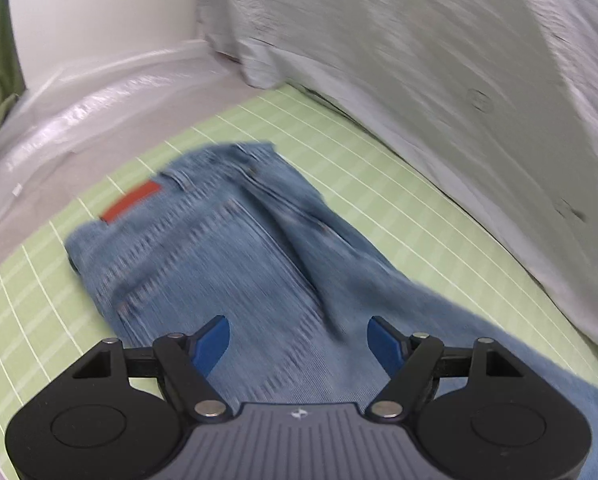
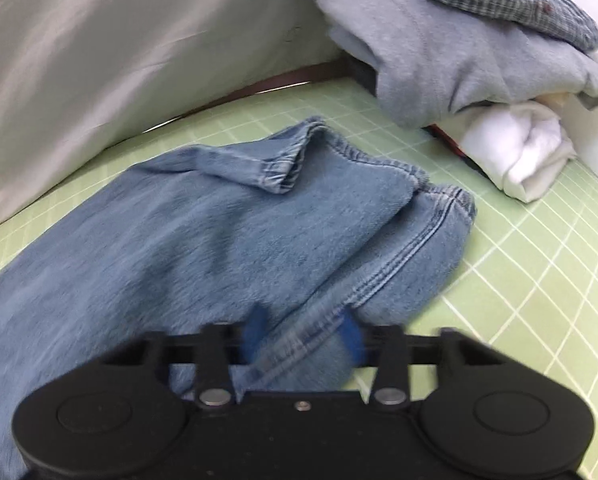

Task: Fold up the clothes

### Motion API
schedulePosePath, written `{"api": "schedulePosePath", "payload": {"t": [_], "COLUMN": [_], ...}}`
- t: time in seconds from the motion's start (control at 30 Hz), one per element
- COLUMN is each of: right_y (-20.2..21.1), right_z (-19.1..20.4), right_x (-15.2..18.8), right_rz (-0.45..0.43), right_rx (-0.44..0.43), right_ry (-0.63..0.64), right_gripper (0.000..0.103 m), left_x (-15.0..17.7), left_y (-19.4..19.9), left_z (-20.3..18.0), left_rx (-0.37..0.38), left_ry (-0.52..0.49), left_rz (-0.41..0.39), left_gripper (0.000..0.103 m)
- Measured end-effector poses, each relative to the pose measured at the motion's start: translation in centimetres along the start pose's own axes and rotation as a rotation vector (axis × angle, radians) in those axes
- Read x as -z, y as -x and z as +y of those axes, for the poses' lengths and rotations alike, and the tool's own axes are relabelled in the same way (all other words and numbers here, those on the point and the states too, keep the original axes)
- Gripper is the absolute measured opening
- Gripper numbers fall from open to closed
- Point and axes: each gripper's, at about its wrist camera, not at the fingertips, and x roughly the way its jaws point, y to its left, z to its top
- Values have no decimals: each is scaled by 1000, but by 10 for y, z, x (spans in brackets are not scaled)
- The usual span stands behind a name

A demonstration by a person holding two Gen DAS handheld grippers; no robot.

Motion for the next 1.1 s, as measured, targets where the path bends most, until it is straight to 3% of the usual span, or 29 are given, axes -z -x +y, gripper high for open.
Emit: {"api": "schedulePosePath", "payload": {"t": [0.2, 0.3, 0.43, 0.47, 0.5, 0.53, 0.57, 0.63, 0.7, 0.8, 0.87, 0.93, 1.03, 1.1], "right_y": [20, 37, 54, 55, 55, 55, 55, 56, 51, 33, 22, 19, 22, 20], "right_z": [-4, -24, -46, -51, -56, -63, -71, -86, -103, -125, -137, -140, -139, -141], "right_x": [17, 35, 52, 51, 50, 47, 45, 40, 34, 25, 19, 11, -3, -9], "right_rz": [21, 28, 44, 53, 60, 58, 46, 23, 5, 14, 27, 11, -35, -40], "right_rx": [-48, -65, -99, -114, -122, -111, -88, -43, 6, 82, 97, 73, 35, 55], "right_ry": [45, 26, 13, 9, -4, -30, -57, -113, -154, -208, -253, -253, -184, -167], "right_gripper": [10, 9, 10, 14, 26, 46, 53, 78, 86, 86, 80, 11, 8, 8], "left_x": [46, 67, 90, 94, 98, 101, 103, 106, 105, 96, 91, 91, 95, 98], "left_y": [30, 38, 31, 27, 23, 18, 14, 6, -3, -14, -15, -13, -13, -14], "left_z": [-24, -18, -15, -15, -17, -18, -20, -28, -41, -62, -74, -82, -91, -93], "left_rx": [97, 90, 49, 38, 29, 23, 22, 28, 36, 39, 30, 17, 0, -4], "left_ry": [-97, -160, -177, -173, -168, -163, -157, -152, -165, -201, -219, -250, -302, -320], "left_rz": [39, 55, 136, 160, 181, 201, 220, 245, 255, 263, 258, 247, 252, 264], "left_gripper": [78, 79, 80, 80, 80, 80, 80, 80, 80, 80, 81, 81, 81, 81]}}
